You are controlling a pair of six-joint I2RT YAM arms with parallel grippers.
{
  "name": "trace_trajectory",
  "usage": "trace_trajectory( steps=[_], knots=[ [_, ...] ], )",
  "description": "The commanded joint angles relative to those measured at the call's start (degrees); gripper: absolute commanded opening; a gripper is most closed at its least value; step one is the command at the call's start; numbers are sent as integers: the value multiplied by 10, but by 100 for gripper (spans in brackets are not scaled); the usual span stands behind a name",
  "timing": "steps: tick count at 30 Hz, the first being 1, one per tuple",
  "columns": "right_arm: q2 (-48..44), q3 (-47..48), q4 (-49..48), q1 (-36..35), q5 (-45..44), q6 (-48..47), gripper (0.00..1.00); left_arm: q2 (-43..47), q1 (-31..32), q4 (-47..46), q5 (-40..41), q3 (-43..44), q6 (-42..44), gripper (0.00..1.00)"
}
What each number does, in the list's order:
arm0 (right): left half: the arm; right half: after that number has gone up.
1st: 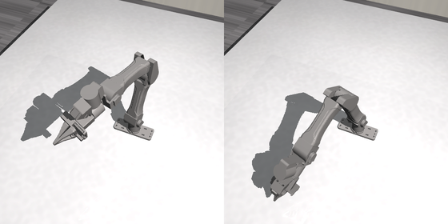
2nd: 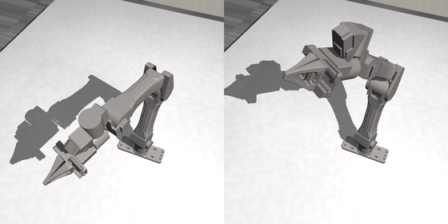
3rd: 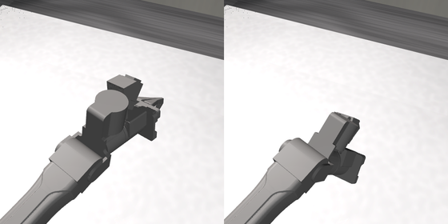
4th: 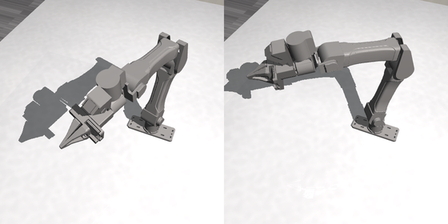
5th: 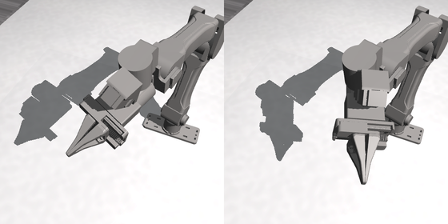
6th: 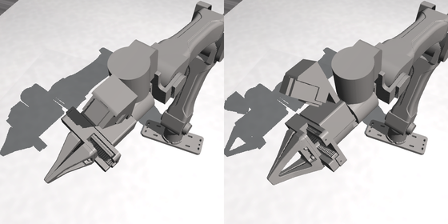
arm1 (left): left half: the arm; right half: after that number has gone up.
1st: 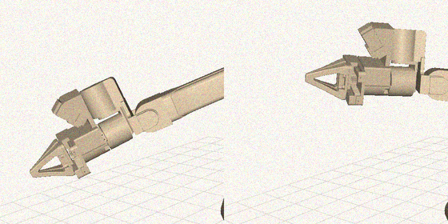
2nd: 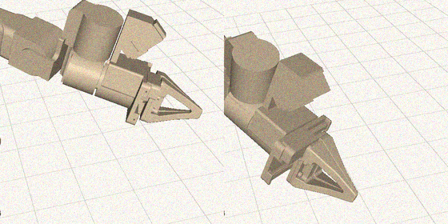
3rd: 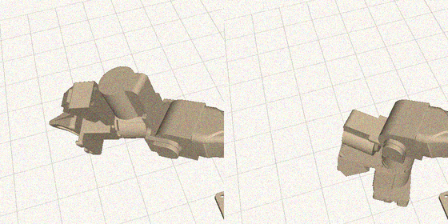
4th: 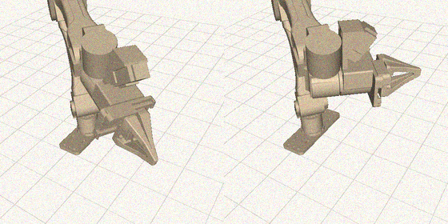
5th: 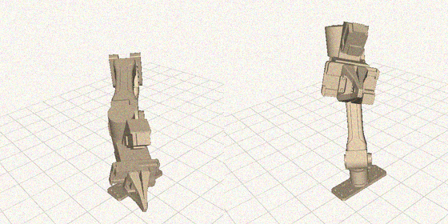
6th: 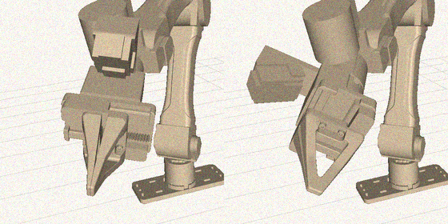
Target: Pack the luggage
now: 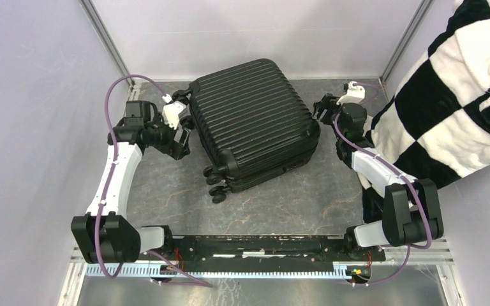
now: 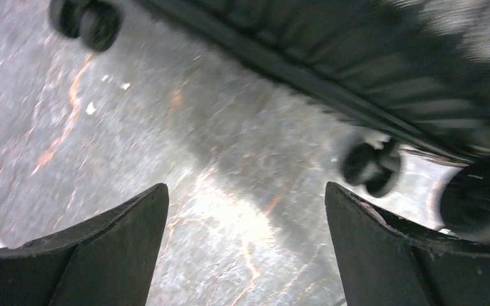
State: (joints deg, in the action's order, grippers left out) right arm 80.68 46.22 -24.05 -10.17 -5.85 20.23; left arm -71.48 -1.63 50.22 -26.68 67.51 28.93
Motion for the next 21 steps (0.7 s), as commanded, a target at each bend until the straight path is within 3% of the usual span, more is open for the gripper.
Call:
trace_trajectory(
  steps=[1, 8, 14, 21],
  knots=[
    [14, -51, 21, -28, 88, -3, 70, -21, -7, -142, 97, -61, -38, 95],
    [11, -69, 14, -76, 82, -8, 64, -106, 8, -213, 74, -25, -146, 87],
    [-25, -104, 8, -102, 70, -5, 61, -155, 83, -211, 91, 50, -156, 86],
    [-88, -172, 4, -140, 62, 8, 60, -228, 107, -228, 68, 119, -165, 86]
  ],
)
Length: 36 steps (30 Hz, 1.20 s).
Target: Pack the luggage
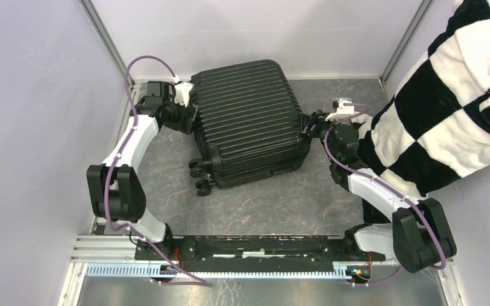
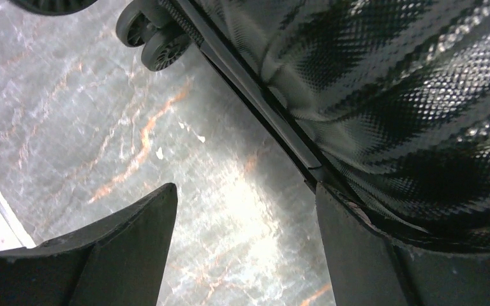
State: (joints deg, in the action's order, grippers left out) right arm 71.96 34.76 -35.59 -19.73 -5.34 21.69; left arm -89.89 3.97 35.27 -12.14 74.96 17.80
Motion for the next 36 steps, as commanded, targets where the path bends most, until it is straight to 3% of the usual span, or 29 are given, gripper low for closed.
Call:
trace_trajectory(
  steps=[1, 7, 11, 13, 16, 17, 18, 23, 28, 33, 36],
  knots=[
    [-6, -65, 118, -48, 51, -5, 59, -56, 52, -82, -81, 59, -56, 86],
    [-32, -85, 128, -58, 29, -4, 59, -95, 58, -97, -128, 122, -82, 86],
    [-37, -60, 152, -57, 17, -23, 64, -95, 53, -91, -96, 147, -77, 92],
    [-49, -44, 163, -41, 4, -37, 71, -91, 24, -73, -87, 176, -102, 99],
    [-78, -25, 179, 17, -12, -33, 79, -69, -58, -61, -120, 186, -128, 100],
    [-91, -20, 185, 34, -29, -35, 98, -61, -84, -57, -133, 181, -123, 100],
    [-103, -16, 191, 47, -53, -42, 98, -52, -110, -55, -142, 172, -115, 100],
    [-145, -26, 200, 110, -130, -65, 98, 23, -147, -93, -146, 22, -95, 100],
    [-166, -106, 134, 144, -249, -112, 98, 114, -146, -283, -92, -220, -152, 100],
    [-151, -198, 37, 154, -339, -172, 98, 117, -147, -465, -74, -353, -191, 100],
    [-124, -231, -14, 153, -335, -183, 98, 122, -147, -569, -43, -406, -223, 100]
  ],
)
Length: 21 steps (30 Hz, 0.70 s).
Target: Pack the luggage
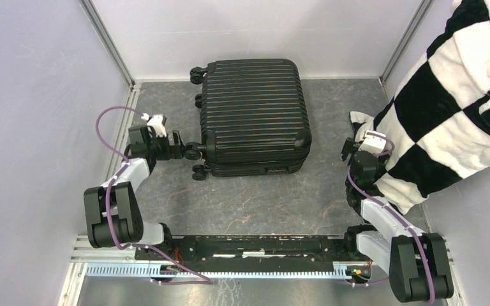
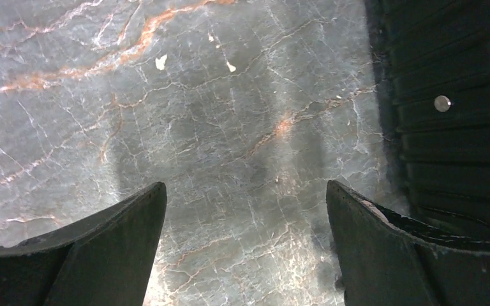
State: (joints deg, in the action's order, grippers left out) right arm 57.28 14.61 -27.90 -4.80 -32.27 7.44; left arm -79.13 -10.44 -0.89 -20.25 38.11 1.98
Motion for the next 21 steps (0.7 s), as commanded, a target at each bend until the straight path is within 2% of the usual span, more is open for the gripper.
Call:
trace_trajectory(
  steps=[1, 4, 11, 14, 16, 18, 21],
  knots=[
    [33, -39, -110, 5, -57, -43, 98, 14, -2, -225, 37, -49, -70, 100],
    [72, -60, -161, 5, -51, -45, 98, 12, 3, -306, 35, -92, -73, 100],
    [129, -111, -281, 5, -35, -70, 98, -39, 38, -585, 43, -219, -50, 100],
    [141, -135, -340, 5, -27, -70, 98, -61, 47, -630, 32, -230, -32, 100],
    [160, -143, -378, 3, -13, -70, 98, -67, 52, -618, 30, -223, -26, 100],
    [169, -140, -385, -8, 1, -103, 98, -66, 58, -616, 35, -221, -23, 100],
    [201, -142, -439, -51, 6, -165, 98, -73, 63, -671, 49, -250, -11, 100]
  ],
)
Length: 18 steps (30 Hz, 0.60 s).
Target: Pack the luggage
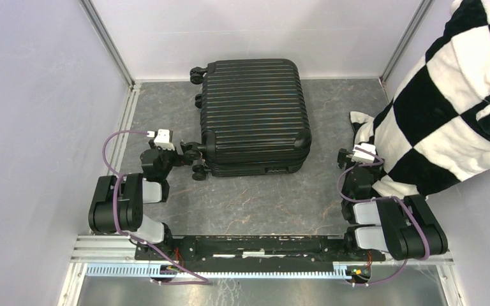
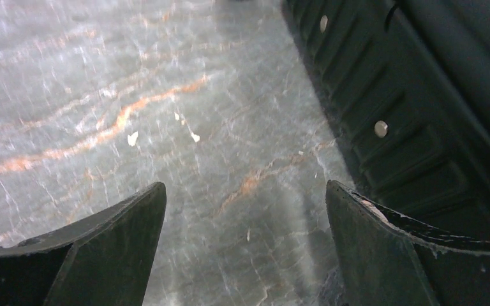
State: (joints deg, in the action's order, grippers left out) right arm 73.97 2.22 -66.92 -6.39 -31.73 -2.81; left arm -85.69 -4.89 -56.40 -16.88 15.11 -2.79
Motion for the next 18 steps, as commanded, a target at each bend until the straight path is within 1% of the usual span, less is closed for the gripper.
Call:
trace_trajectory(
  steps=[1, 2, 3, 4, 5, 6, 7, 8, 9, 10, 11, 12, 13, 14, 18],
  knots=[
    [32, -19, -45, -36, 0, -60, 98, -29, 13, -185, 13, -42, 34, 100],
    [32, -17, -40, -36, 3, -58, 98, -36, 15, -193, 18, -46, 34, 100],
    [36, -14, -39, -35, 6, -60, 98, -22, 15, -132, 29, -28, 41, 100],
    [36, -12, -33, -33, 11, -59, 98, -20, 16, -112, 35, -17, 39, 100],
    [34, -12, -30, -31, 15, -57, 98, -33, 16, -151, 37, -25, 31, 100],
    [34, -15, -37, -29, 19, -56, 98, -33, 16, -151, 38, -25, 30, 100],
    [31, -39, -66, -29, 30, -58, 98, -25, 16, -129, 38, -23, 36, 100],
    [42, -75, -142, -29, 50, -67, 98, -24, 16, -131, 37, -23, 35, 100],
    [67, -125, -282, -34, 55, -91, 98, -29, 16, -144, 37, -25, 32, 100],
    [69, -142, -314, -41, 46, -95, 98, -27, 16, -145, 36, -26, 31, 100],
    [58, -132, -273, -42, 40, -90, 98, -23, 16, -139, 36, -26, 33, 100],
    [47, -105, -204, -41, 33, -80, 98, -21, 16, -137, 36, -27, 34, 100],
    [48, -80, -156, -41, 32, -78, 98, -23, 16, -141, 35, -28, 33, 100],
    [54, -67, -142, -40, 38, -82, 98, -24, 17, -145, 36, -28, 32, 100],
    [52, -74, -153, -38, 39, -82, 98, -23, 16, -142, 35, -28, 32, 100]
  ],
)
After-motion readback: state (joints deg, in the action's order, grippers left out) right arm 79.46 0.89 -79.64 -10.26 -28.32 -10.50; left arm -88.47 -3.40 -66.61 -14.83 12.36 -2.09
